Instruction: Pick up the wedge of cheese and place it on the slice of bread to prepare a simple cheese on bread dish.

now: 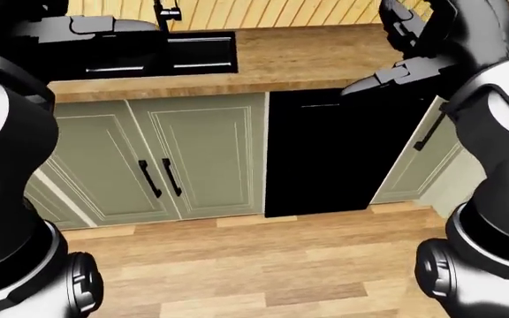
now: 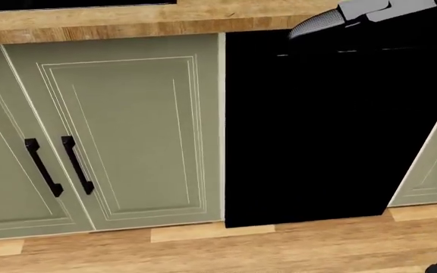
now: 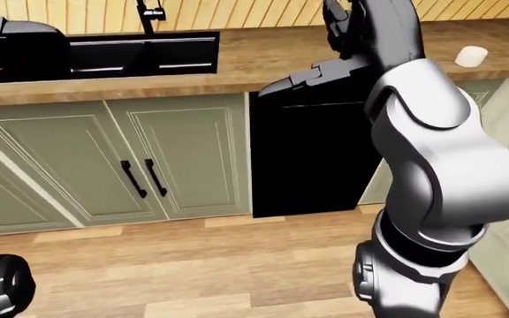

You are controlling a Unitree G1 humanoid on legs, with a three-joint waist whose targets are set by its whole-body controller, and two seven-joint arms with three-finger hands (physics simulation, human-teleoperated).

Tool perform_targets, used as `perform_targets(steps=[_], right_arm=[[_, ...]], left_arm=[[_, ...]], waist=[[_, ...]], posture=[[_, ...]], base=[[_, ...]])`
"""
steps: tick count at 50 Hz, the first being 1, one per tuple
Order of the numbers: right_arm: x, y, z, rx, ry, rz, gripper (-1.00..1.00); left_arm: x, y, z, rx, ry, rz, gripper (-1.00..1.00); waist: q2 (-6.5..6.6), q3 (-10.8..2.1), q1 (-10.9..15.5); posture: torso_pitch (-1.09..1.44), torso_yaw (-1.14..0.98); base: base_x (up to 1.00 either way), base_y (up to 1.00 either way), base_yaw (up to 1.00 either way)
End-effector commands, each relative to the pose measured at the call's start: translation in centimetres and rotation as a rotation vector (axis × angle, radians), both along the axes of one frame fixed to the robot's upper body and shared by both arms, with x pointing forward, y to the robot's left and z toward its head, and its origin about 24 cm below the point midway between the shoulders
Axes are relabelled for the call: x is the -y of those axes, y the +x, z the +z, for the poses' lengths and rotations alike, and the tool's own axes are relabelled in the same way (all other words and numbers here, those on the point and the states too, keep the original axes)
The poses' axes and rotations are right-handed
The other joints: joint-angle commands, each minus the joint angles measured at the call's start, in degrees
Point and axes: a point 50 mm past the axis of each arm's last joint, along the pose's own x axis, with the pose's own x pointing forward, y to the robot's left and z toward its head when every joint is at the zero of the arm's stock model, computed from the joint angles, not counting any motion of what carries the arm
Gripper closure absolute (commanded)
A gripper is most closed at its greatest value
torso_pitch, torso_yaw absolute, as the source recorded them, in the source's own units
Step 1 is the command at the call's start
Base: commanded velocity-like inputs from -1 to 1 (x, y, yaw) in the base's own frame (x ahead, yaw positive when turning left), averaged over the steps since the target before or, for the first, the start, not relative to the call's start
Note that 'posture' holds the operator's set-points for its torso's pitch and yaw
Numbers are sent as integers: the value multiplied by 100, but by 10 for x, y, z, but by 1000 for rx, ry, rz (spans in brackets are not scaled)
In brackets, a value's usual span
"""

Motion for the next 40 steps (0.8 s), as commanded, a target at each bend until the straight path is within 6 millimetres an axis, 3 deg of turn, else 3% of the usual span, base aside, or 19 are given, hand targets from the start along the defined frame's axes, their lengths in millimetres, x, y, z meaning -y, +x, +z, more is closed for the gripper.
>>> perform_targets(steps=[1,6,8,9,10,11,12,14,18,20,21,22,23,25,33,35,36,37,40], right_arm=[[-7,-6,13,91,-14,27,-100],[-11,-4,10,82,-31,28,-100],[-11,-5,12,83,-32,31,-100],[-11,-5,12,84,-30,32,-100],[-11,-5,12,84,-28,32,-100],[-10,-5,12,84,-27,32,-100],[-11,-6,13,85,-27,33,-100],[-10,-5,12,83,-27,32,-100],[-11,-4,14,84,-30,36,-100],[-11,-5,14,86,-30,36,-100],[-12,-5,14,85,-32,35,-100],[-12,-4,14,86,-35,36,-100],[-12,-4,15,88,-34,38,-100],[-11,-3,14,87,-32,37,-100],[-13,-3,14,84,-33,45,-100],[-13,-4,15,84,-35,44,-100],[-13,-4,15,86,-35,43,-100],[-13,-3,15,85,-35,42,-100],[-14,-1,13,81,-33,51,-100]], left_arm=[[-6,-9,14,89,-15,30,-100],[-8,-9,13,87,-17,32,-100],[-8,-8,13,85,-19,33,-100],[-8,-7,12,85,-19,33,-100],[-8,-7,12,84,-18,34,-100],[-7,-8,12,84,-17,33,-100],[-8,-8,13,85,-18,33,-100],[-9,-7,13,84,-22,34,-100],[-10,-10,19,98,-24,40,-100],[-12,-10,18,97,-27,42,-100],[-12,-10,18,96,-26,43,-100],[-12,-12,20,101,-27,42,-100],[-14,-12,22,106,-28,45,-100],[-16,-10,21,103,-33,50,-100],[-14,-11,22,106,-25,48,-100],[-12,-13,23,110,-22,46,-100],[-13,-13,23,111,-23,46,-100],[-13,-12,23,110,-24,46,-100],[-12,-12,23,110,-22,47,-100]], waist=[[8,-139,53],[208,-78,59],[490,-55,7],[707,-125,-7],[512,-83,47],[595,-121,10],[569,-153,17],[514,-210,25],[295,-130,31],[95,-134,51],[-74,-168,60],[-361,-241,51],[-149,-191,34],[-117,-172,29],[387,-49,50],[695,-152,19],[466,-99,69],[591,-133,14],[543,-210,10]], posture=[[0,0],[0,0],[0,0],[0,0],[0,0],[0,0],[0,0],[0,0],[0,0],[0,0],[0,0],[0,0],[0,0],[0,0],[0,0],[0,0],[0,0],[0,0],[0,0]], base=[[0,-19,0],[0,-22,0],[0,-35,0],[0,-35,0],[0,-34,0],[0,-35,0],[0,-34,0],[0,-36,0],[0,-35,0],[0,-34,0],[0,-34,0],[0,-34,0],[0,-35,0],[0,-35,0],[0,-35,0],[0,-35,0],[0,-35,0],[0,-35,0],[0,-35,0]])
